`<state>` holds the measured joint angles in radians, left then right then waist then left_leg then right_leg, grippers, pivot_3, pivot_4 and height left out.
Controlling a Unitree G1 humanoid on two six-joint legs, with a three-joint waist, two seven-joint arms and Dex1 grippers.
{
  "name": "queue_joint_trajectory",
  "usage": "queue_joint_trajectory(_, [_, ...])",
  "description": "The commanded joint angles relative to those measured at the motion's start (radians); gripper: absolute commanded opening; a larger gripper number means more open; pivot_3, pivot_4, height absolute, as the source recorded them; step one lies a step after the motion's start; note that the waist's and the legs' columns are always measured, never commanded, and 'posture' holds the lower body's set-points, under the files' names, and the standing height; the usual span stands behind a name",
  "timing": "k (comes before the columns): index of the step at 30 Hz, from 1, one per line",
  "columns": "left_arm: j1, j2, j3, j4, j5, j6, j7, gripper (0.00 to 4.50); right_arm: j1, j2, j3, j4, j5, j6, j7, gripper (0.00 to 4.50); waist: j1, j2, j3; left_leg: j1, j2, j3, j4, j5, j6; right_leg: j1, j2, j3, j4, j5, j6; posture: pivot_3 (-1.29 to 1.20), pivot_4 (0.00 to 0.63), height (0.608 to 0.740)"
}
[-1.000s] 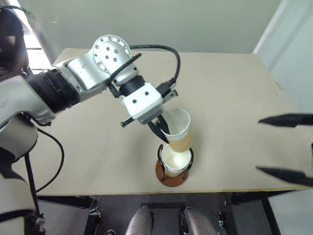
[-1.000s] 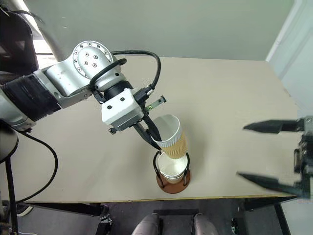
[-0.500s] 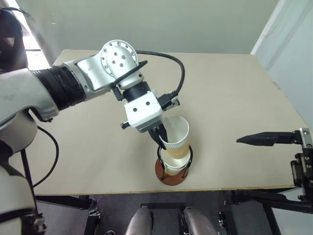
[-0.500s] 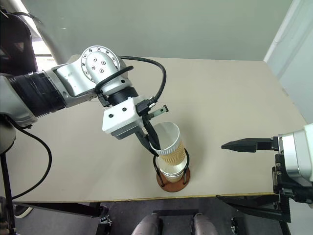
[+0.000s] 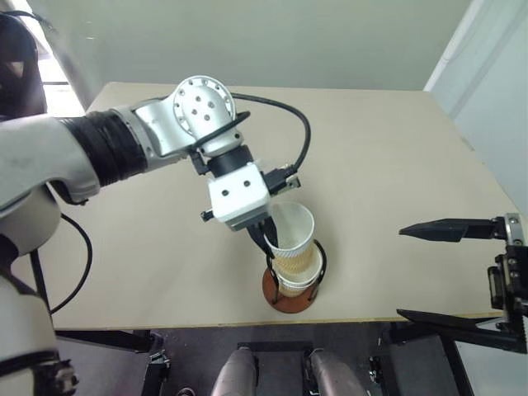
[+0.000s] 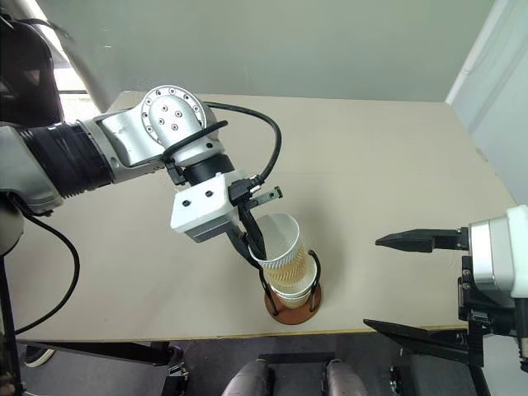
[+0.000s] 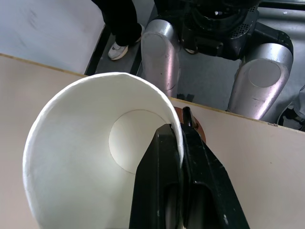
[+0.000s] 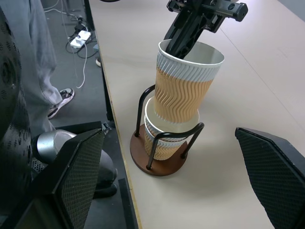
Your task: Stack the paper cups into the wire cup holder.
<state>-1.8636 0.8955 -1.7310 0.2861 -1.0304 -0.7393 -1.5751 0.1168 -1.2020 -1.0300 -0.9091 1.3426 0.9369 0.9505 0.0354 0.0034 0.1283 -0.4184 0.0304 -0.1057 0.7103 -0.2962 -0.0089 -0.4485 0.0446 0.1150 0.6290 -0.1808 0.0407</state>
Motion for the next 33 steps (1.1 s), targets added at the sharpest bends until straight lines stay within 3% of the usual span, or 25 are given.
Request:
queue_joint_trajectory(1, [-0.008,-0.005,0.047,0.017,-0.017,0.002,-0.039,0.03,0.005,-0.005,-0.025,0.006,-0.004,-0.015,0.002,4.50,-0.001,0.000,0.000,0.000,0.000,0.001,0.000,0.000,0.000,0.000,0.001,-0.001,0.000,0.000,0.000,0.00,0.150,0.740])
queue_joint_trajectory(7, [0.007,-0.019,0.073,0.028,-0.014,0.030,-0.039,0.03,0.016,-0.005,-0.039,0.004,0.000,-0.013,-0.004,4.50,-0.001,0.000,0.000,0.000,0.000,0.001,0.001,0.000,0.000,0.000,0.001,0.000,0.000,0.000,0.000,0.00,0.150,0.740])
queue_joint_trajectory(20, [0.024,-0.036,0.096,0.049,0.002,0.033,-0.039,4.44,0.025,-0.003,-0.042,-0.001,0.004,-0.020,-0.019,4.50,0.000,0.000,0.000,-0.001,0.000,0.002,0.006,0.000,0.000,0.001,0.000,0.000,0.000,0.000,-0.001,0.00,0.150,0.740])
queue_joint_trajectory(27, [0.106,-0.072,0.259,0.179,0.045,0.094,-0.039,4.48,0.011,-0.010,0.006,0.046,-0.066,-0.050,0.015,4.50,0.000,0.000,0.000,0.000,0.000,0.002,0.006,0.000,0.001,0.001,0.001,0.000,0.001,0.000,-0.001,0.00,0.150,0.740])
queue_joint_trajectory(33, [0.238,-0.041,0.586,0.381,0.089,0.321,-0.039,4.48,0.005,-0.010,0.059,0.114,-0.181,-0.100,0.099,4.50,-0.003,0.000,0.000,0.000,0.001,0.003,0.006,0.000,0.001,0.000,0.002,-0.001,0.000,0.003,0.002,0.00,0.150,0.740])
